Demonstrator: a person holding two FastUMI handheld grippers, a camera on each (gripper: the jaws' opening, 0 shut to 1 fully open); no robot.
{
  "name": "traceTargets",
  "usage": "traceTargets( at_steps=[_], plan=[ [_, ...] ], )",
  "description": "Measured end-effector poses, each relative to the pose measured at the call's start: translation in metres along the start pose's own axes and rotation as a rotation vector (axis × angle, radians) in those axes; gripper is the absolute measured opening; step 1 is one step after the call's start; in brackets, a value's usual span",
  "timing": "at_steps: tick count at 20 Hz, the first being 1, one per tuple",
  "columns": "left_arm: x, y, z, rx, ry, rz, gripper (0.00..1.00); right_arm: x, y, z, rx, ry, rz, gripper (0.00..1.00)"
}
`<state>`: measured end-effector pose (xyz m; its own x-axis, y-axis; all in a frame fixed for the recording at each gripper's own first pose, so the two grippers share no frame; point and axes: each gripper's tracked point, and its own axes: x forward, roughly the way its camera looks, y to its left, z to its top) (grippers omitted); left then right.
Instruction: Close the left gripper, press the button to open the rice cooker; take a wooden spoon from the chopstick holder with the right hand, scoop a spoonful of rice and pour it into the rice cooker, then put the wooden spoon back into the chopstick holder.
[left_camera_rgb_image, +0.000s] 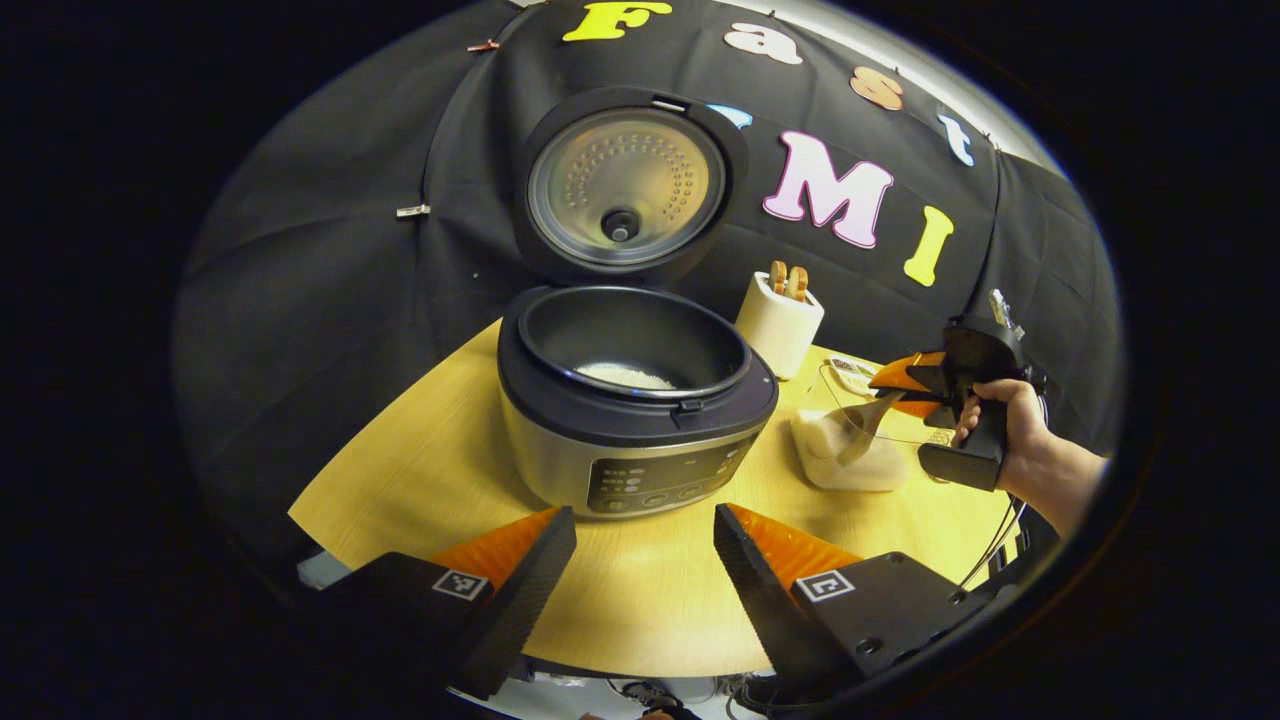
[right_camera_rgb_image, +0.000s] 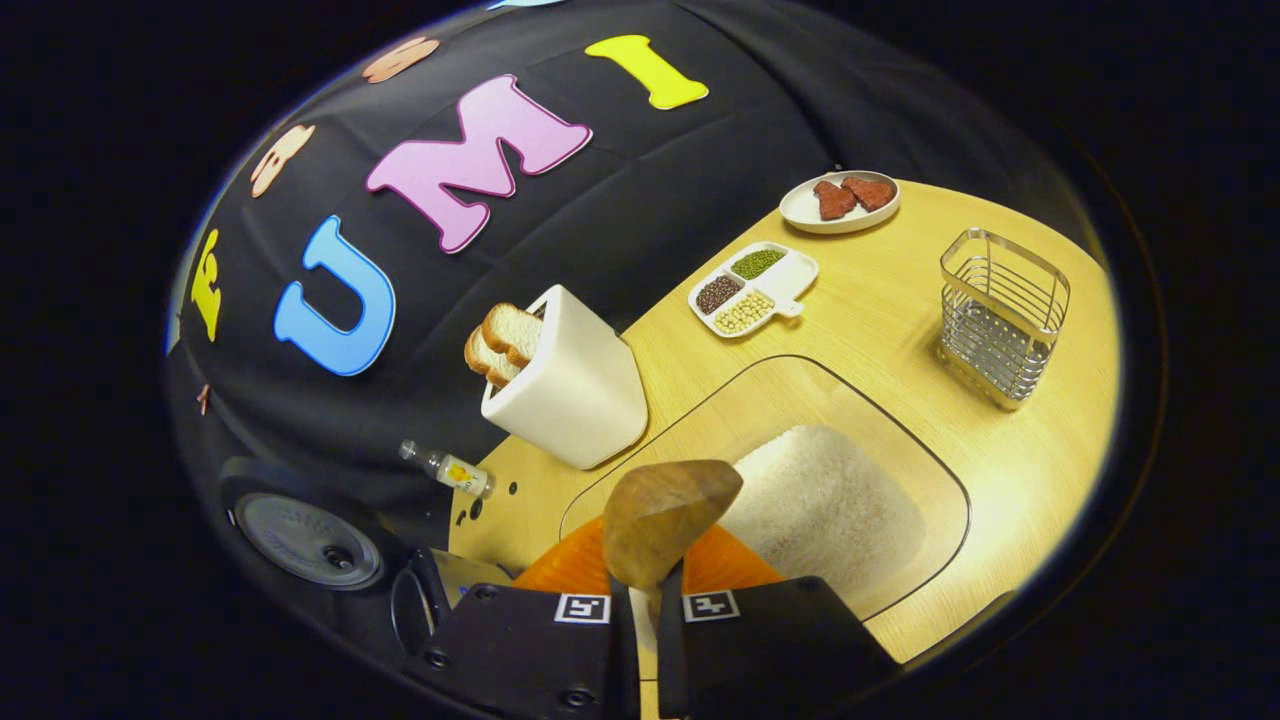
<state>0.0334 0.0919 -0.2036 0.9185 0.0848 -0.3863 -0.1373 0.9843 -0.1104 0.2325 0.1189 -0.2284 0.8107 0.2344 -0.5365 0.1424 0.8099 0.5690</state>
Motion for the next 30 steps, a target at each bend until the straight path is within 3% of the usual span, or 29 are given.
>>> traceTargets(
  at_steps=[8,17,24,30],
  plan=[
    [-0.010,-0.008,0.010,0.018,-0.010,-0.010,0.96,-0.021,-0.009,0.028,0.231,-0.017,0.019,0.12],
    [-0.026,-0.006,0.041,-0.005,-0.076,-0.001,0.96,-0.057,-0.020,0.084,0.397,-0.060,0.015,0.12],
    [-0.036,-0.001,0.061,-0.025,-0.129,0.016,0.96,-0.075,0.020,0.119,0.478,-0.085,0.106,0.11],
    [-0.046,0.007,0.083,-0.017,-0.200,0.039,0.96,-0.081,0.082,0.099,0.482,-0.018,0.197,0.12]
  ],
)
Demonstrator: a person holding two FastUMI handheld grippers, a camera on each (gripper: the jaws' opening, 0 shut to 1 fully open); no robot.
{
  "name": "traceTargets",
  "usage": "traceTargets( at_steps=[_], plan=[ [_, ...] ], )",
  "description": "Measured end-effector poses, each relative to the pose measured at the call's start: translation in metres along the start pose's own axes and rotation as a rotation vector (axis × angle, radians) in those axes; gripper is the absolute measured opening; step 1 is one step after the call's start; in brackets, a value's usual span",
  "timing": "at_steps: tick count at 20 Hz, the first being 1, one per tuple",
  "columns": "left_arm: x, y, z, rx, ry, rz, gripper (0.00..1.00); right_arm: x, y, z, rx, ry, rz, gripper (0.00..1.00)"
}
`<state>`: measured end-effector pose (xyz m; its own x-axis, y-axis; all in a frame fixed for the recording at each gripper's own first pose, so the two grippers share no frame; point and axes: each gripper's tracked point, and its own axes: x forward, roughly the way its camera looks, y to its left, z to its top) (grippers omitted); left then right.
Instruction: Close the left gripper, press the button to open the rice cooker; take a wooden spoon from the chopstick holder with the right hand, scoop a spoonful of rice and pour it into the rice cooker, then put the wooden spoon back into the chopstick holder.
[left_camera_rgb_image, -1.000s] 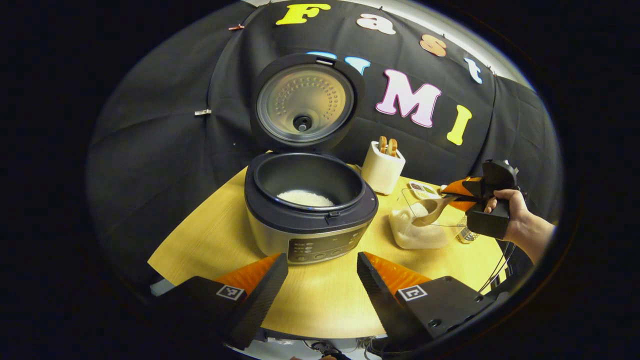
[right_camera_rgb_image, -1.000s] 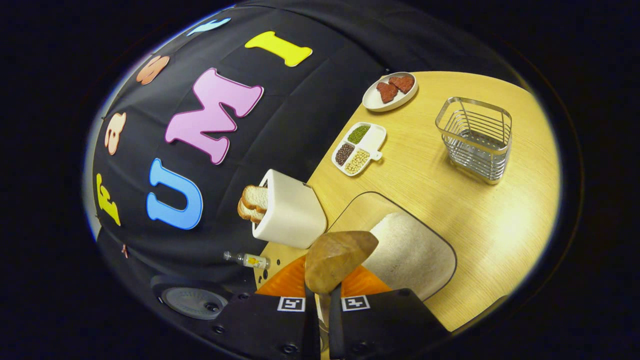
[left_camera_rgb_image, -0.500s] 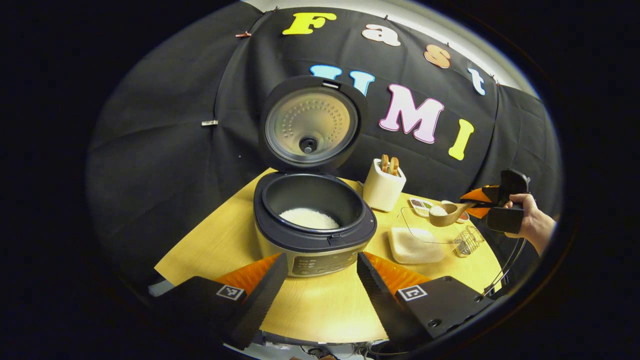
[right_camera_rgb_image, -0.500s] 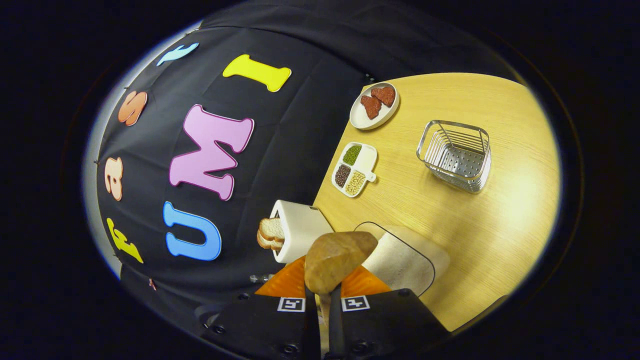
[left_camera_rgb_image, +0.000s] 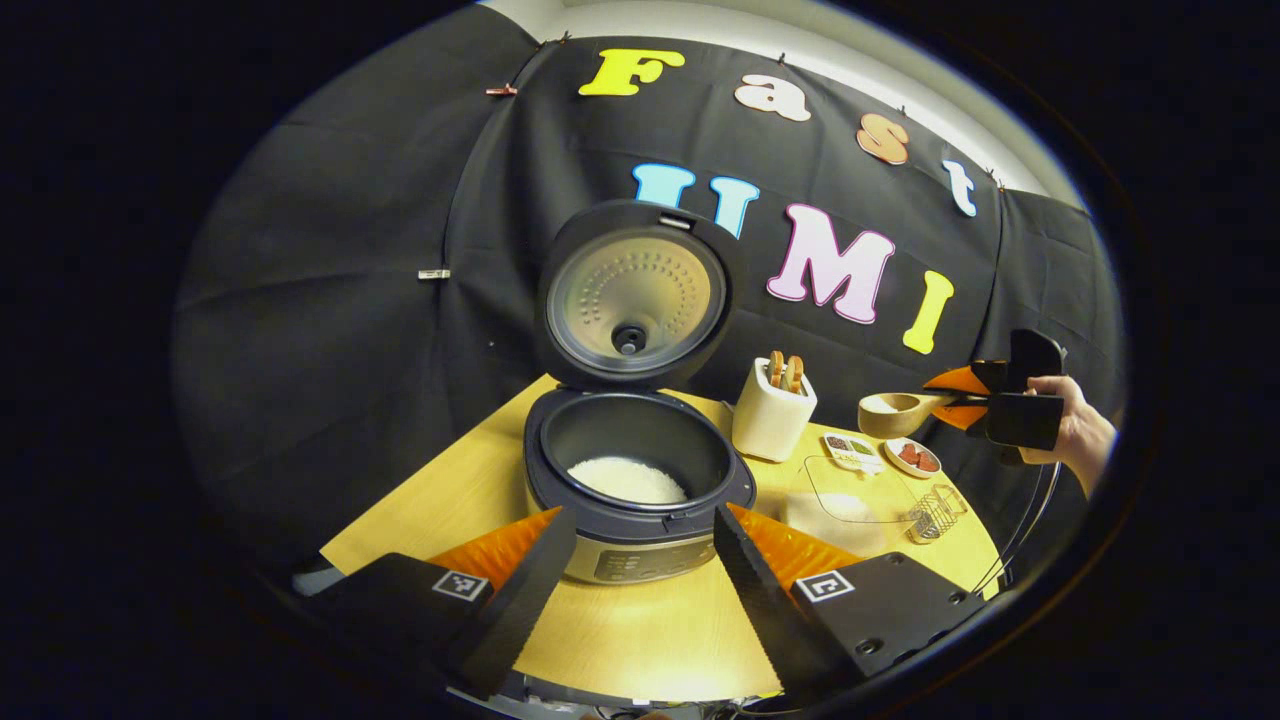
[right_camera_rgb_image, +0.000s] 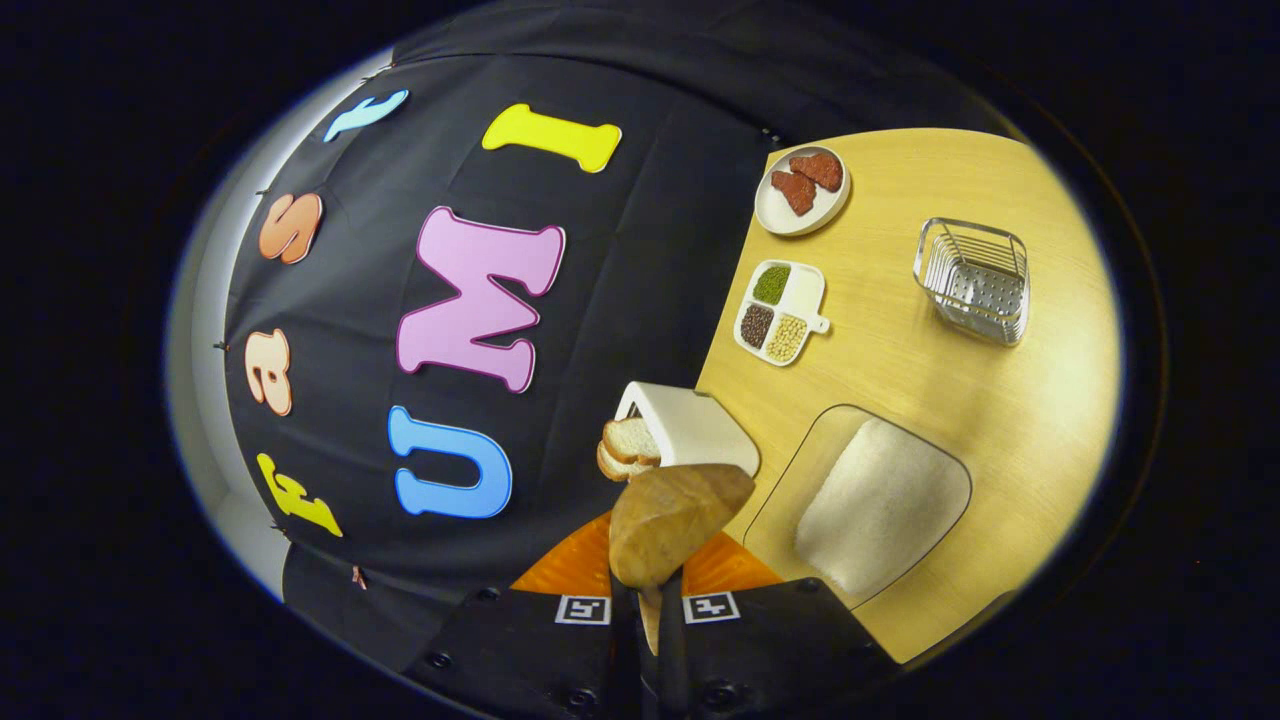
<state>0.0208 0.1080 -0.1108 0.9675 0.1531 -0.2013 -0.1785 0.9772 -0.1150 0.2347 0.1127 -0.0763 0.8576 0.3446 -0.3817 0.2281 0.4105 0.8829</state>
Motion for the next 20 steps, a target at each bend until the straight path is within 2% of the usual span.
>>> traceTargets(
  at_steps=[4,11,16,20],
  plan=[
    [-0.005,0.013,0.008,-0.027,-0.023,0.034,0.96,0.010,0.029,-0.050,-0.007,0.098,0.053,0.12],
    [-0.026,0.046,0.010,-0.060,-0.040,0.116,0.96,0.034,0.057,-0.137,-0.039,0.235,0.081,0.12],
    [-0.032,0.070,0.013,-0.058,-0.038,0.161,0.96,0.044,0.076,-0.179,-0.222,0.210,0.120,0.11],
    [-0.036,0.091,0.016,-0.034,-0.048,0.204,0.96,0.049,0.092,-0.211,-0.449,0.185,0.169,0.11]
  ],
)
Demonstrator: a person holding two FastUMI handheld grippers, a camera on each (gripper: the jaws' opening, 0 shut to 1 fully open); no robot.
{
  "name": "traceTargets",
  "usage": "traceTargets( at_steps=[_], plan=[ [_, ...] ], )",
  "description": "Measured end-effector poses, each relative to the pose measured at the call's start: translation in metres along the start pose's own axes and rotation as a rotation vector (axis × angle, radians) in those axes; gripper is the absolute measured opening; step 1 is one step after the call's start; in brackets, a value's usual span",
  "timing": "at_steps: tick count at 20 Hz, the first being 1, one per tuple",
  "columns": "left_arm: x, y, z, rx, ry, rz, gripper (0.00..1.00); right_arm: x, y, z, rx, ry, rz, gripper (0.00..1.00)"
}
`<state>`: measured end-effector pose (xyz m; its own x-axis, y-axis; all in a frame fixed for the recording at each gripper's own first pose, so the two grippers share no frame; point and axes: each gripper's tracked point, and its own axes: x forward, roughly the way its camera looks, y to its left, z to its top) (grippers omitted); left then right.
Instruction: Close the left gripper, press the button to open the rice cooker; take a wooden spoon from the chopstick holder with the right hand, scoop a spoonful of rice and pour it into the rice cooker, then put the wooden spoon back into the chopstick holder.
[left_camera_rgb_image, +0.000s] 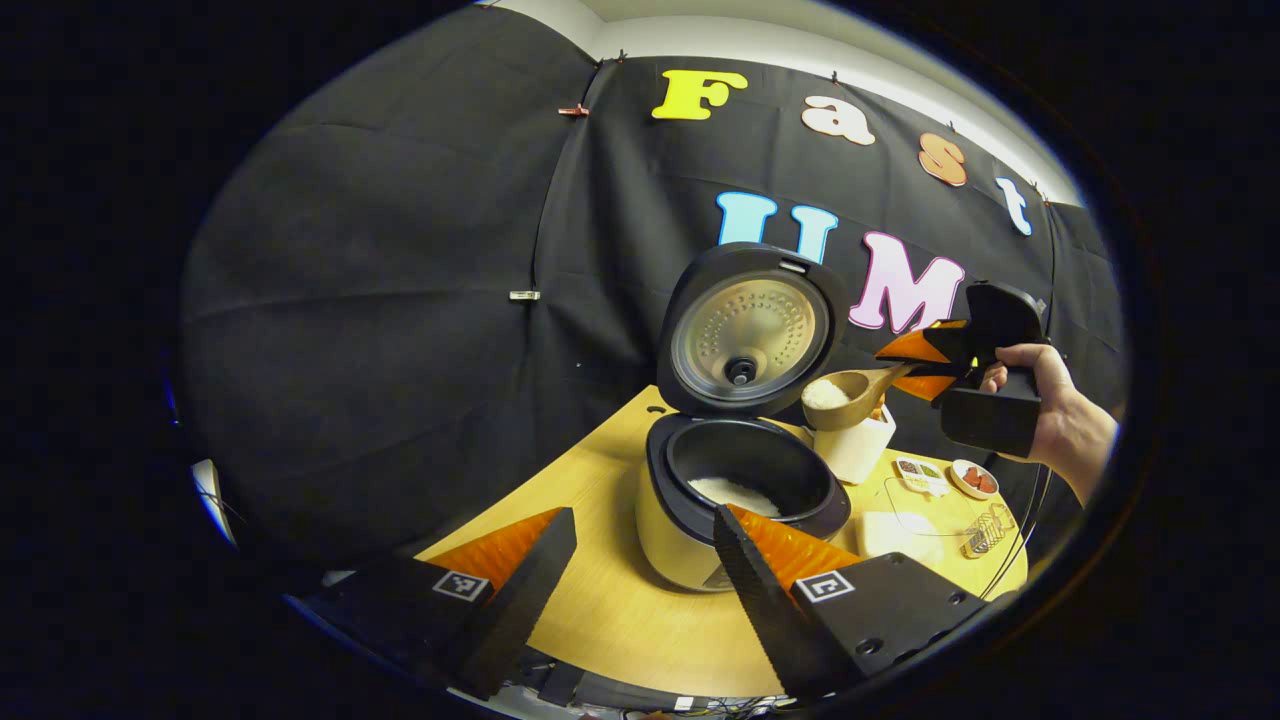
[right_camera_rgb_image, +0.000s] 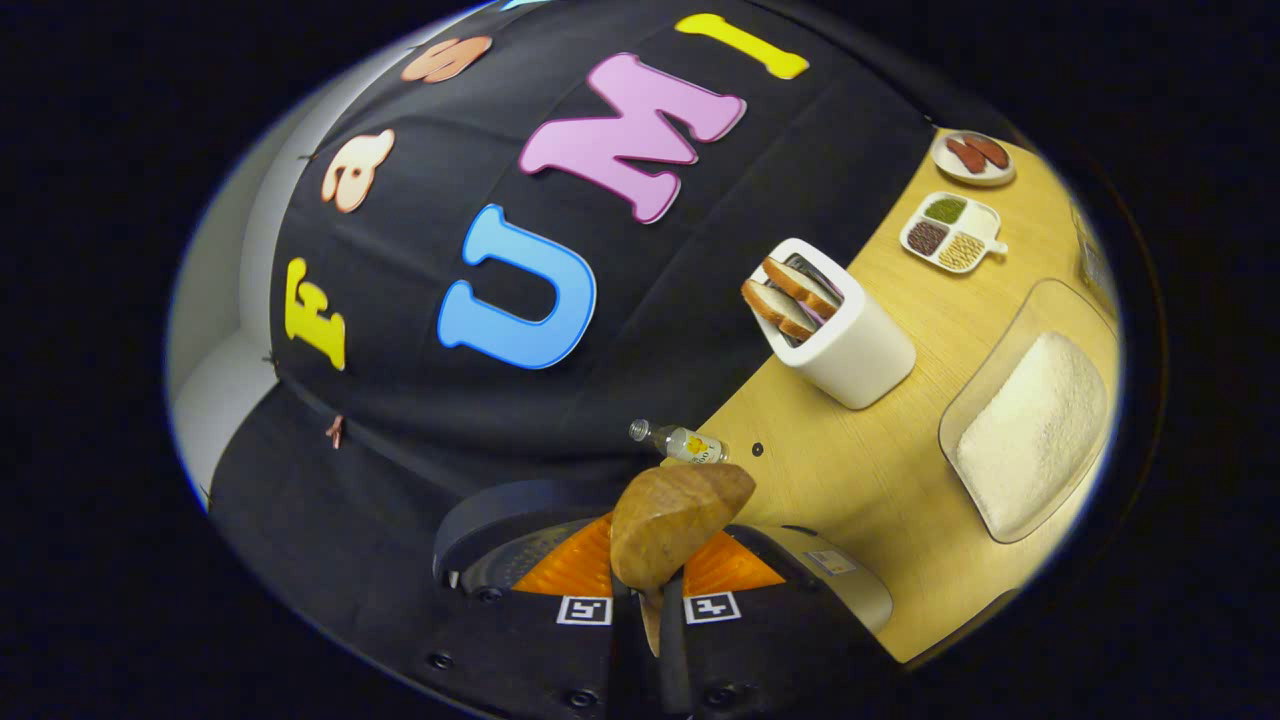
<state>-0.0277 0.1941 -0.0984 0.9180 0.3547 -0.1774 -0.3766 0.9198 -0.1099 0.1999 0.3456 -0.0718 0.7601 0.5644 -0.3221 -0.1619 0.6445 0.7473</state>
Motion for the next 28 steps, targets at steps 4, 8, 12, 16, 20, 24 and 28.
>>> traceTargets(
  at_steps=[4,8,12,16,20,24,28],
  plan=[
    [0.002,0.007,0.000,0.001,0.003,0.001,0.96,0.012,0.023,-0.023,-0.200,-0.037,0.025,0.11],
    [-0.001,0.013,0.001,0.008,-0.008,-0.004,0.96,0.020,0.034,-0.043,-0.338,-0.035,0.046,0.11],
    [0.003,0.020,0.001,-0.003,-0.001,0.003,0.96,0.021,0.039,-0.052,-0.475,-0.041,0.053,0.11],
    [0.004,0.026,0.001,-0.010,0.002,0.011,0.95,0.022,0.040,-0.066,-0.605,-0.035,0.073,0.11],
    [0.004,0.028,-0.006,-0.023,0.013,0.012,0.95,0.022,0.046,-0.086,-0.695,-0.012,0.130,0.11],
    [0.009,0.032,-0.021,-0.028,0.051,0.021,0.97,0.018,0.048,-0.095,-0.825,-0.012,0.170,0.11],
    [0.006,0.034,-0.024,-0.046,0.053,0.023,0.96,0.008,0.050,-0.112,-1.005,-0.006,0.217,0.11]
  ],
)
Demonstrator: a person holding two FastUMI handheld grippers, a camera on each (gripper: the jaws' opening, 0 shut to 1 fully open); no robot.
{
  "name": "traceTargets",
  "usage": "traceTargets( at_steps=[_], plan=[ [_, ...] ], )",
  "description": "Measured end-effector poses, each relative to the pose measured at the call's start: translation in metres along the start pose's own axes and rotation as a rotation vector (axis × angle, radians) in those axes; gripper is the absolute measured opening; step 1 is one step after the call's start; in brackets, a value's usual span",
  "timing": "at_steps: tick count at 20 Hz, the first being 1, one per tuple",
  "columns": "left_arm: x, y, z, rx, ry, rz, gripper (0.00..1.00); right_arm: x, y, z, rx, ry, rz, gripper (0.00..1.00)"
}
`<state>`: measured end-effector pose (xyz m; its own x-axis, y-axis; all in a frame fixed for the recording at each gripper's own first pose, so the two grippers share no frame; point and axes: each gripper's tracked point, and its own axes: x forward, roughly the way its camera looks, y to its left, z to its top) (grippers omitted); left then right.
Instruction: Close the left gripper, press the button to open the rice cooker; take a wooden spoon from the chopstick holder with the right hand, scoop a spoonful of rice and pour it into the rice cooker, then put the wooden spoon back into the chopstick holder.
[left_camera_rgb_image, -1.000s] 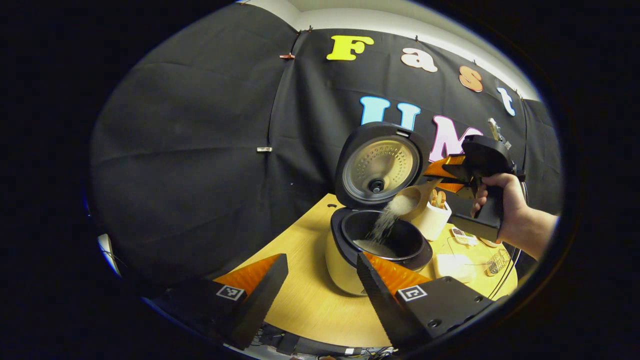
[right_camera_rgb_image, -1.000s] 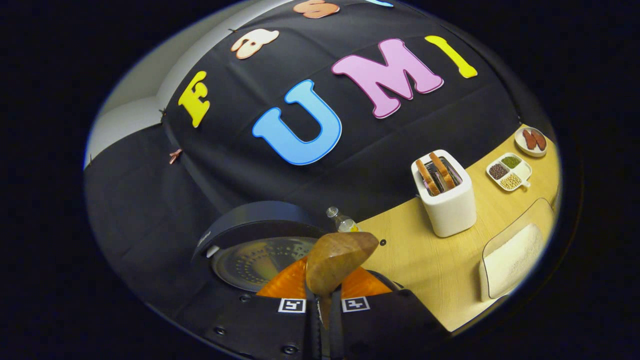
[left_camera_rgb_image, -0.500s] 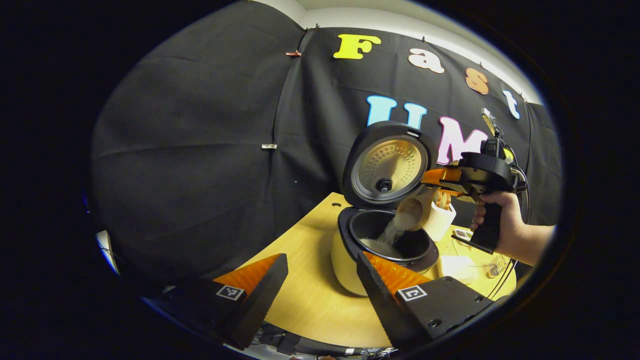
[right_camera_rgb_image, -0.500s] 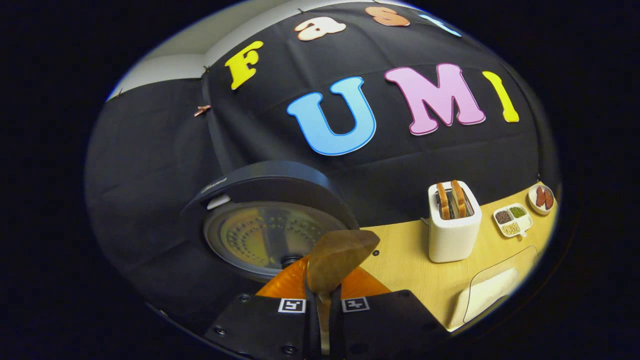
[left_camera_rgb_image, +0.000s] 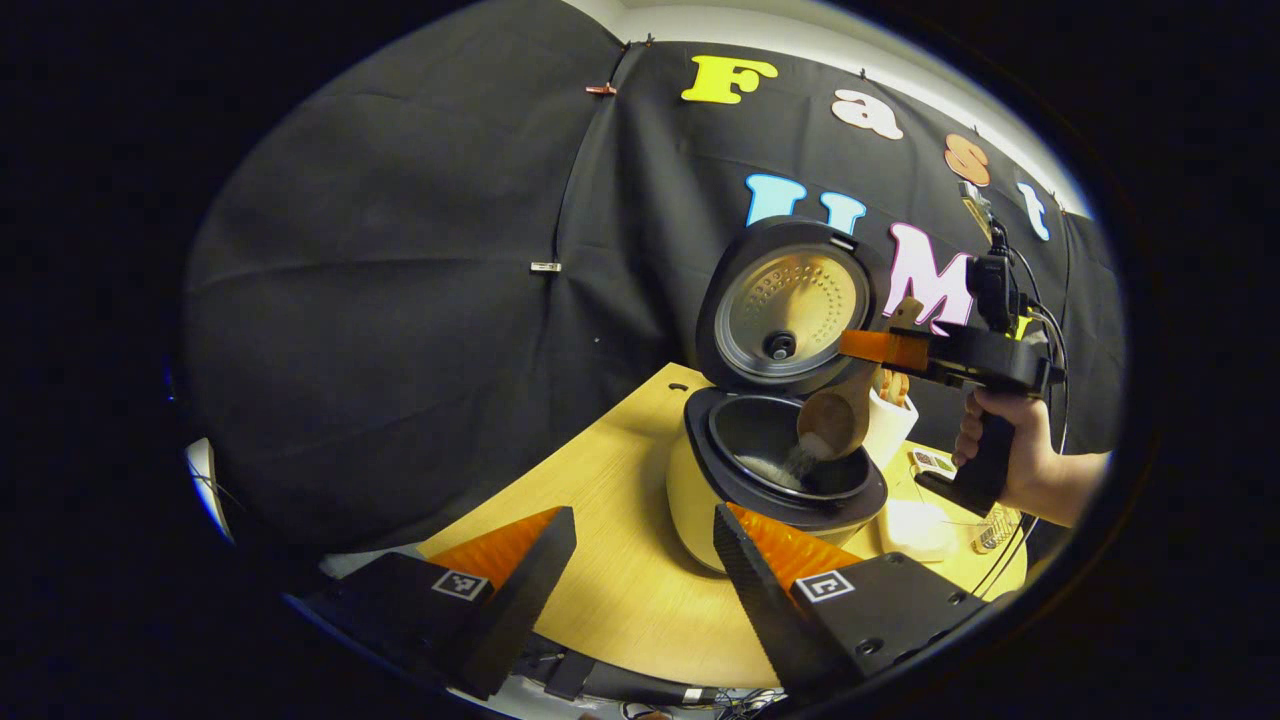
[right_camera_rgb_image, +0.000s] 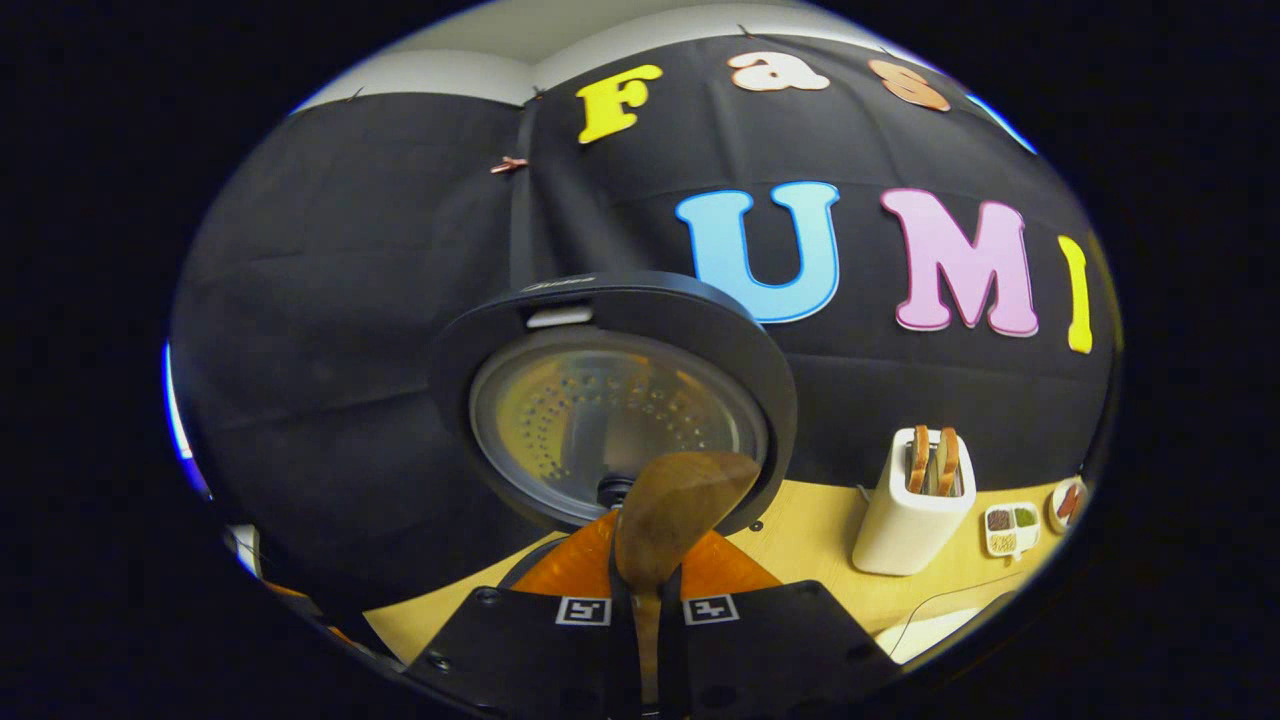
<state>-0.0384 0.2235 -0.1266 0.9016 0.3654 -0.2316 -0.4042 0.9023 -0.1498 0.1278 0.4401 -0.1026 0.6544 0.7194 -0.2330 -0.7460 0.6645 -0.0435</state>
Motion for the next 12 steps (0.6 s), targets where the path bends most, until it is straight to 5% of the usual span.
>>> traceTargets(
  at_steps=[5,12],
  plan=[
    [-0.004,0.006,0.002,0.007,-0.012,0.023,0.96,-0.006,0.029,-0.006,-0.243,-0.002,0.101,0.11],
    [-0.012,-0.004,0.006,0.036,-0.028,0.027,0.96,-0.024,0.024,0.011,-0.124,-0.029,0.082,0.11]
  ],
)
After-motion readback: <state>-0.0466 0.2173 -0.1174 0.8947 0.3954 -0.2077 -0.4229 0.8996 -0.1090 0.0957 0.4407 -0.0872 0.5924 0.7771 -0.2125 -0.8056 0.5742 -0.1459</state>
